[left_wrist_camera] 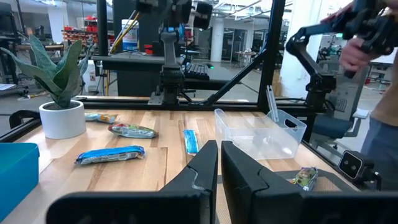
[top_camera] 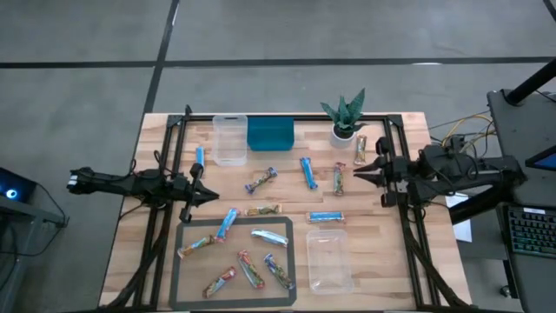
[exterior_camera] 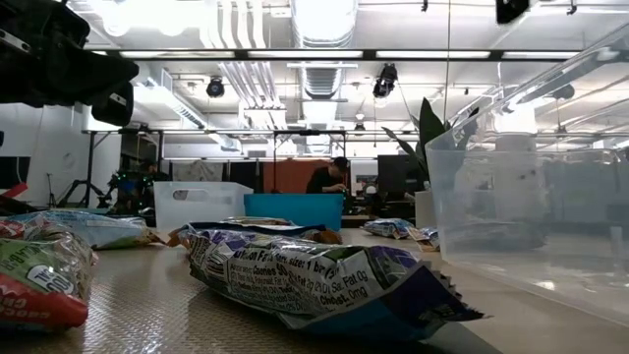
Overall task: Pick and place Granola Bars by type
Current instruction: Put the red granola bar into the bottom transparent bin
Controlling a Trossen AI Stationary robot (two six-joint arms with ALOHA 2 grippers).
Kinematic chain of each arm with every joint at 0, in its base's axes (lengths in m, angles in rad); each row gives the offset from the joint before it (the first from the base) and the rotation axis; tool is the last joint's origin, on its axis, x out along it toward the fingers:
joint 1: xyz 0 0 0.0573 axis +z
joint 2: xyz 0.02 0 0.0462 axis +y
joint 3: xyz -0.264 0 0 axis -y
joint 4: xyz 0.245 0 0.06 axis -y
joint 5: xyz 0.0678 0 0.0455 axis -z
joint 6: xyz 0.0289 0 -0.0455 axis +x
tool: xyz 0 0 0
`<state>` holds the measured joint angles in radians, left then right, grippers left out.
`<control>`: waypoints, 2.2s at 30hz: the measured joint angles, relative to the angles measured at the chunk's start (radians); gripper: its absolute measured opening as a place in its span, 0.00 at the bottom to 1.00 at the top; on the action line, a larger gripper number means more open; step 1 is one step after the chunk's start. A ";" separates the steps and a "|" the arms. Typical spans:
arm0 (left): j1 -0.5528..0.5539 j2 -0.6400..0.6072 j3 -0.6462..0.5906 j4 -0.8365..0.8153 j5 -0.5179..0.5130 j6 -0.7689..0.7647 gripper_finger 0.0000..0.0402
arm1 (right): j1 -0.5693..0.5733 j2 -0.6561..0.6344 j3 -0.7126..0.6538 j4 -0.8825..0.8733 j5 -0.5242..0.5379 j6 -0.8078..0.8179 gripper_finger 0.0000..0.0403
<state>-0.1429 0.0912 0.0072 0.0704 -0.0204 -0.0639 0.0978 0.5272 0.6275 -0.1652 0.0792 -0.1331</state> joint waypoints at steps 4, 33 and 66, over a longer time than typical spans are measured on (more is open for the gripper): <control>0.000 0.000 0.000 0.000 0.000 0.000 0.01 | 0.000 0.103 0.112 -0.015 0.000 -0.017 0.09; 0.000 0.000 0.000 0.000 0.000 0.000 0.01 | 0.000 0.638 0.786 -0.536 0.594 0.338 0.08; 0.000 0.001 0.000 -0.003 0.000 0.000 0.01 | -0.055 1.029 0.983 -1.408 0.588 1.654 0.54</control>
<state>-0.1429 0.0919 0.0073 0.0672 -0.0204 -0.0639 0.0426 1.5562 1.6106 -1.5729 0.6667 1.5207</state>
